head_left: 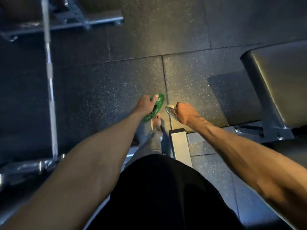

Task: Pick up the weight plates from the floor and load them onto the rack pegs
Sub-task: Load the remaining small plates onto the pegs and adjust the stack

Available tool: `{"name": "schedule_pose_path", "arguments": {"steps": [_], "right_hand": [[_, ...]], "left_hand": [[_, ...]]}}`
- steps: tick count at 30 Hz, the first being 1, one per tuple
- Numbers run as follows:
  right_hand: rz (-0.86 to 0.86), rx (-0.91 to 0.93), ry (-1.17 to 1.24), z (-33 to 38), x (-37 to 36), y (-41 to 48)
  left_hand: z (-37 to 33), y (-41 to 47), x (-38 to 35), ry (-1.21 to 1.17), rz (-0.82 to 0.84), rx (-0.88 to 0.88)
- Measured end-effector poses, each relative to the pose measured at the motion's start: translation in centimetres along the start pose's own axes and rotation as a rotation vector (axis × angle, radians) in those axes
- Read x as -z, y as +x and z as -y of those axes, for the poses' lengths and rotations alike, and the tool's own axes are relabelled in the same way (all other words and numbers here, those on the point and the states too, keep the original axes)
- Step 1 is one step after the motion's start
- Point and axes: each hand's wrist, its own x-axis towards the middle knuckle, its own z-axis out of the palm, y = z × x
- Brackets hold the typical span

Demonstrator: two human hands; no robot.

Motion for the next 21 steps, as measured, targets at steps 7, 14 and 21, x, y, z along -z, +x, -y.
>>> {"name": "schedule_pose_path", "arguments": {"steps": [7,14,21], "right_hand": [[0.061,0.217,-0.048,7.1,-3.3,-8.6],[0.165,0.371,-0.118,17.4,-8.1,-15.8],[0.374,0.562,-0.494,29.4,-16.3,-23.2]], "left_hand": [[8.3,-15.0,1.0,-0.203,-0.199,0.15],[18.9,-27.7,3.2,-0.507,-0.489,0.395],[33.5,-40.8,5.4,-0.845,-0.65,0.486]]}}
